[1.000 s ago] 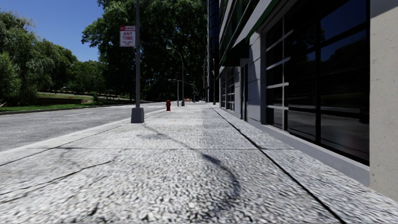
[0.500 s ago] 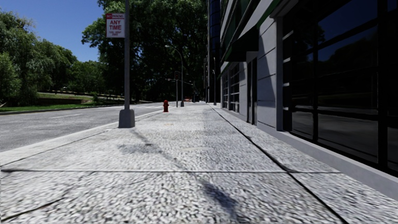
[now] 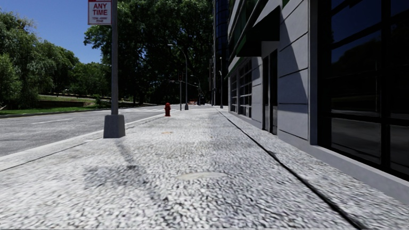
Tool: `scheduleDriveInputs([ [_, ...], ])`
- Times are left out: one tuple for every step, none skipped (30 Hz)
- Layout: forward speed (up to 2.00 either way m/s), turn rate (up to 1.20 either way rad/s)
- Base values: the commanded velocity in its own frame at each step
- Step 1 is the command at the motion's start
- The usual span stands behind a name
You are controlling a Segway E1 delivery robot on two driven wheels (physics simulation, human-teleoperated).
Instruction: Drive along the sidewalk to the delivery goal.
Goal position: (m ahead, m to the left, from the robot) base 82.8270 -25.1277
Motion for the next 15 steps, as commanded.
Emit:
scheduleDriveInputs([
  [2.00, 0.00],
  [2.00, 0.00],
  [2.00, 0.00],
  [2.00, 0.00],
  [2.00, 0.00],
  [2.00, 0.00],
  [2.00, 0.00],
  [2.00, 0.00],
  [2.00, 0.00],
  [2.00, 0.00],
  [2.00, 0.00],
  [2.00, 0.00],
  [2.00, 0.00],
  [2.00, 0.00],
  [2.00, 0.00],
])
